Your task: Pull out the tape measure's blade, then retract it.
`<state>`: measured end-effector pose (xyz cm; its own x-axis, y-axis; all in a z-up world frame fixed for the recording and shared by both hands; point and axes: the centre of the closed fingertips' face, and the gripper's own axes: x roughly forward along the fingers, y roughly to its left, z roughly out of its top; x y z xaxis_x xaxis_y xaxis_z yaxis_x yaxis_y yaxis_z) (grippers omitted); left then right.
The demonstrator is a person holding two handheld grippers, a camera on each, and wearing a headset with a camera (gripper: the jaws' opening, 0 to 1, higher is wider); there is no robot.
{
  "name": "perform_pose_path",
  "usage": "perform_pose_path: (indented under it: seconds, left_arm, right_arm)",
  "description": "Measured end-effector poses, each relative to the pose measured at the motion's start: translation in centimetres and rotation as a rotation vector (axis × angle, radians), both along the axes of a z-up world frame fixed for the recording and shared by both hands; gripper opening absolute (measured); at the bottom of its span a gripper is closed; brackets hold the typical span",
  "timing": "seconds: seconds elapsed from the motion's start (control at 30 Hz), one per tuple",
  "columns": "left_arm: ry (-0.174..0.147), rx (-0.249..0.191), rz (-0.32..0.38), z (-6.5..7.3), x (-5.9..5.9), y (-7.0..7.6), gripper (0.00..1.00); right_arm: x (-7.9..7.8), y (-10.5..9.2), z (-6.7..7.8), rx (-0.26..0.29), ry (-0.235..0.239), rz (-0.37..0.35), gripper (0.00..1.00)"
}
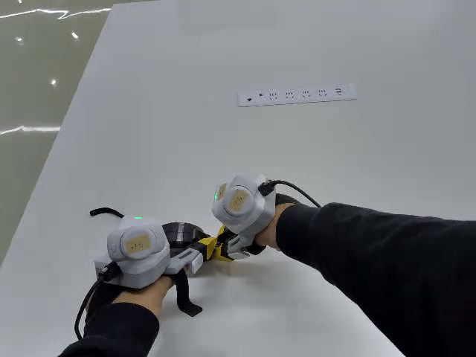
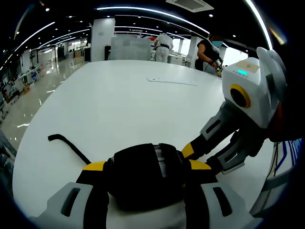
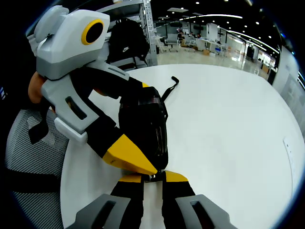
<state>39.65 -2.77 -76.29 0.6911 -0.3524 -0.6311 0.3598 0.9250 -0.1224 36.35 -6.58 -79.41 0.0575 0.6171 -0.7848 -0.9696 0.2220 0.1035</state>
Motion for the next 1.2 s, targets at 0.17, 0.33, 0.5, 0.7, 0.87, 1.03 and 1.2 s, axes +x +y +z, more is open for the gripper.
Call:
perform_pose_path:
  seconds: [0.17, 0.33, 0.5, 0.7, 0.87, 1.03, 1.2]
  left_arm:
    - [-0.002, 0.0, -0.001, 0.1, -0.1, 0.0, 0.59]
    - [-0.004, 0.0, -0.001, 0.1, -0.1, 0.0, 0.59]
    - [-0.007, 0.0, -0.004, 0.1, -0.1, 0.0, 0.6]
    - [-0.023, 0.01, 0.002, 0.2, -0.2, -0.1, 0.61]
    - [-0.037, 0.002, -0.015, 0.3, -0.1, -0.1, 0.62]
    - [-0.055, 0.016, -0.03, 0.5, -0.1, -0.2, 0.62]
    - [-0.069, 0.023, -0.051, 1.4, 0.1, 0.0, 0.63]
  right_arm:
    - [-0.2, -0.1, 0.1, -0.003, -0.002, 0.006, 0.1]
    - [-0.2, -0.1, 0.1, -0.005, 0.001, -0.004, 0.1]
    - [-0.3, -0.2, 0.0, -0.012, -0.004, -0.004, 0.11]
    - [-0.3, -0.3, -0.1, -0.016, -0.015, -0.021, 0.11]
    - [-0.5, -0.3, 0.2, -0.004, -0.023, -0.044, 0.12]
    - [-0.3, -0.7, 0.9, 0.002, -0.044, -0.055, 0.13]
    - [-0.1, -1.1, 1.6, 0.016, -0.05, -0.068, 0.16]
